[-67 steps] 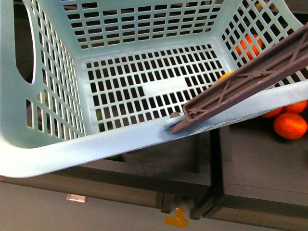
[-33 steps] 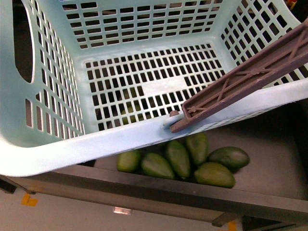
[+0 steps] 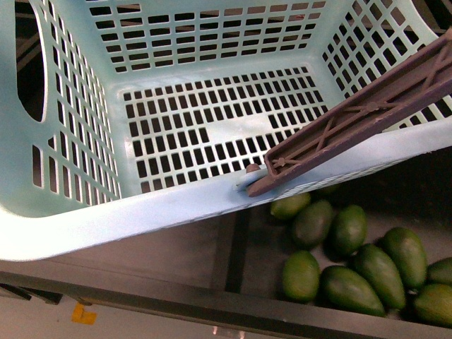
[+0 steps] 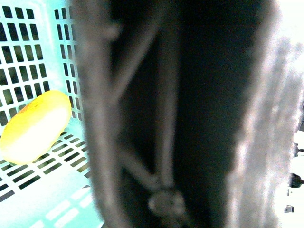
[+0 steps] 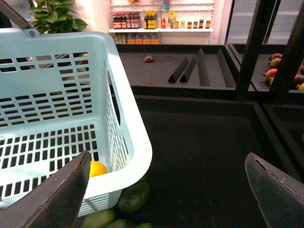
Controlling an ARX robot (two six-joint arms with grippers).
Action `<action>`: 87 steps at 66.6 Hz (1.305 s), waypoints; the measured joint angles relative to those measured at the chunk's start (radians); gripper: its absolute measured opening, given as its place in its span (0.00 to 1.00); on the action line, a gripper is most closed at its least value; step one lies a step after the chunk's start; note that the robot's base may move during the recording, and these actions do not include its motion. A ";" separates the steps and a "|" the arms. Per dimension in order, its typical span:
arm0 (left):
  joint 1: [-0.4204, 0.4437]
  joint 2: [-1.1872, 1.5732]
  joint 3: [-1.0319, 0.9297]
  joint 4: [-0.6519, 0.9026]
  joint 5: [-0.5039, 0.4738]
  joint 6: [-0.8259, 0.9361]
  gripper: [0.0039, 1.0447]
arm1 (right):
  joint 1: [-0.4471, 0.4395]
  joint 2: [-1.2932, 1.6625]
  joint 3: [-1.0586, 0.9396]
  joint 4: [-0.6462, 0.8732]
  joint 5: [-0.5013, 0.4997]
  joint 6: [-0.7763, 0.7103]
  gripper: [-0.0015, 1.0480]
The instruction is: Pick mango and avocado into basket
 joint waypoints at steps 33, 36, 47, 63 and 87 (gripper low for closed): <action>0.002 -0.001 0.000 0.000 -0.003 0.005 0.12 | -0.050 0.274 0.297 -0.676 0.301 0.379 0.92; -0.001 -0.001 0.000 0.000 0.003 0.007 0.12 | -0.111 0.331 0.320 -0.715 0.249 0.425 0.92; -0.002 0.000 0.000 0.000 0.013 -0.002 0.12 | -0.315 0.576 0.391 -0.549 0.086 0.420 0.92; 0.000 0.000 0.000 0.000 -0.010 0.003 0.12 | -0.378 1.059 0.523 -0.338 -0.035 0.448 0.92; 0.000 0.000 0.000 0.000 0.007 0.002 0.12 | -0.197 1.668 0.778 -0.156 -0.102 0.795 0.92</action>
